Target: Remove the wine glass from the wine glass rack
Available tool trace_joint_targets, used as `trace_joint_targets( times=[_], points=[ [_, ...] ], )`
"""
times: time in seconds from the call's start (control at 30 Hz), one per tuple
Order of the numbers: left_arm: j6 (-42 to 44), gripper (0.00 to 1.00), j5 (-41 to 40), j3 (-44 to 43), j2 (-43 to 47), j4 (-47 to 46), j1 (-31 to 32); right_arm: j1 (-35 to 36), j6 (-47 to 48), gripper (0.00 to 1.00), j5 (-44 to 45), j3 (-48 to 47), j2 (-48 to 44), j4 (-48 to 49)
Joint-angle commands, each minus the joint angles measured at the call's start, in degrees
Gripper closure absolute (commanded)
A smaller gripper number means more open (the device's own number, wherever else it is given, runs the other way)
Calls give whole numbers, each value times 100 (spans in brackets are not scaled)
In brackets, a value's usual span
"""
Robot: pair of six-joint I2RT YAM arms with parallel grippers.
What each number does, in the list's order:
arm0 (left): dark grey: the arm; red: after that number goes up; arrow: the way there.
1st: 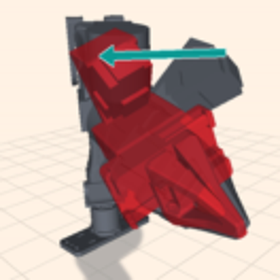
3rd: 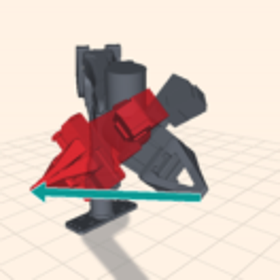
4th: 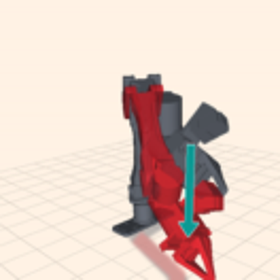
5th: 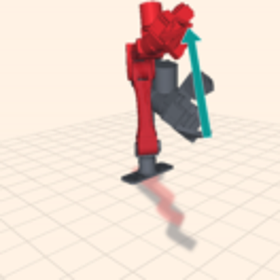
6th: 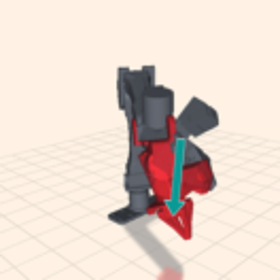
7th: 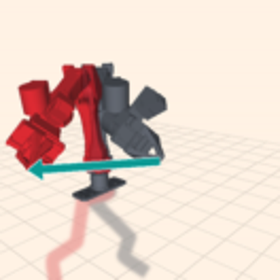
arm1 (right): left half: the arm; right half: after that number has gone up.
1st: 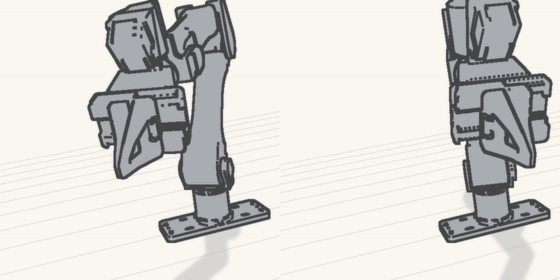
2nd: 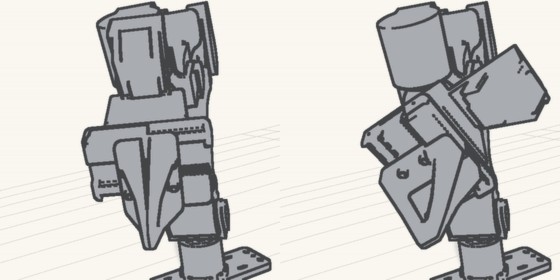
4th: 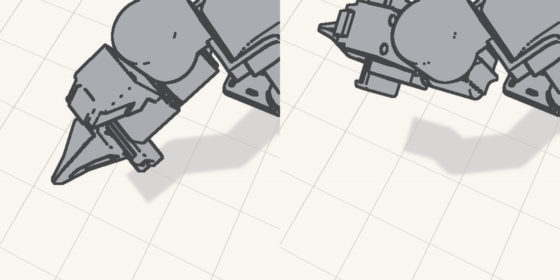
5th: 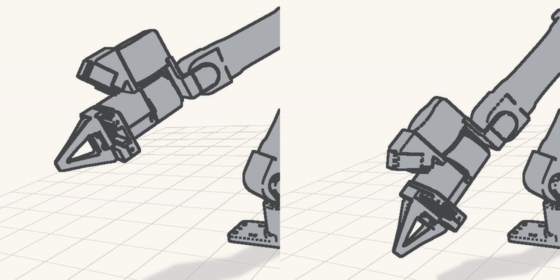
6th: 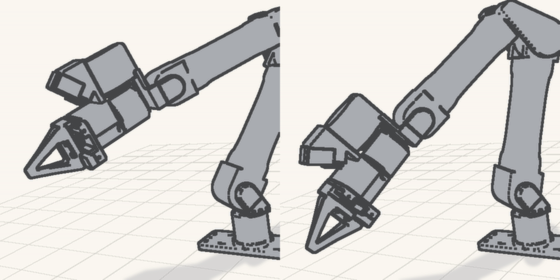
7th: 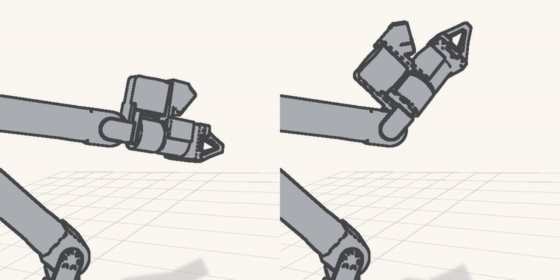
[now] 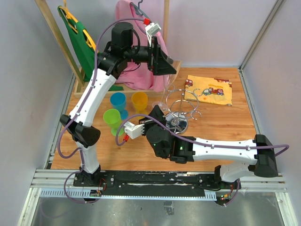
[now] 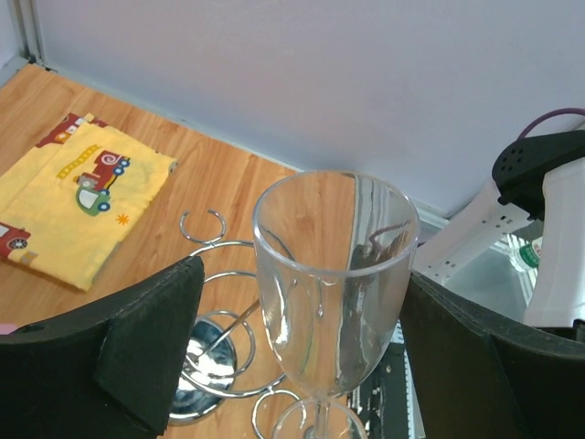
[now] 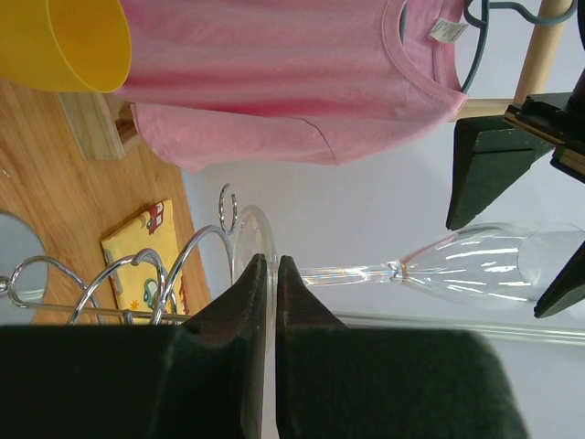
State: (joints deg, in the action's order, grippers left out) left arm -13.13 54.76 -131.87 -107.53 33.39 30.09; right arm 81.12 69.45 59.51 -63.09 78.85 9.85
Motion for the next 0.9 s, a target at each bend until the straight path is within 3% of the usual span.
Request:
trace_joint_targets(
  times=[0.0, 0.13, 0.27, 0.37, 0.43, 0.5, 0.7, 0.87],
  points=[
    [11, 12, 154, -1, 218, 31, 24, 87, -37, 99, 215, 61, -221, -3],
    [-55, 36, 220, -40, 222, 35, 24, 97, -37, 99, 241, 103, -191, 27],
    [-165, 66, 324, -59, 191, 28, 24, 97, -6, 92, 349, 121, -110, 150],
    [-271, 89, 422, -88, 163, 28, 24, 89, 101, 80, 430, 176, -49, 384],
    [-322, 98, 474, -101, 154, 24, 24, 90, 161, 68, 467, 199, -28, 567],
    [-354, 100, 514, -110, 146, 28, 24, 95, 174, 61, 495, 219, -12, 670],
    [-397, 100, 615, -178, 153, 32, 24, 89, 296, 19, 604, 314, -25, 1162],
    [-410, 100, 640, -207, 159, 28, 24, 97, 244, 4, 633, 339, -130, 1308]
  ],
)
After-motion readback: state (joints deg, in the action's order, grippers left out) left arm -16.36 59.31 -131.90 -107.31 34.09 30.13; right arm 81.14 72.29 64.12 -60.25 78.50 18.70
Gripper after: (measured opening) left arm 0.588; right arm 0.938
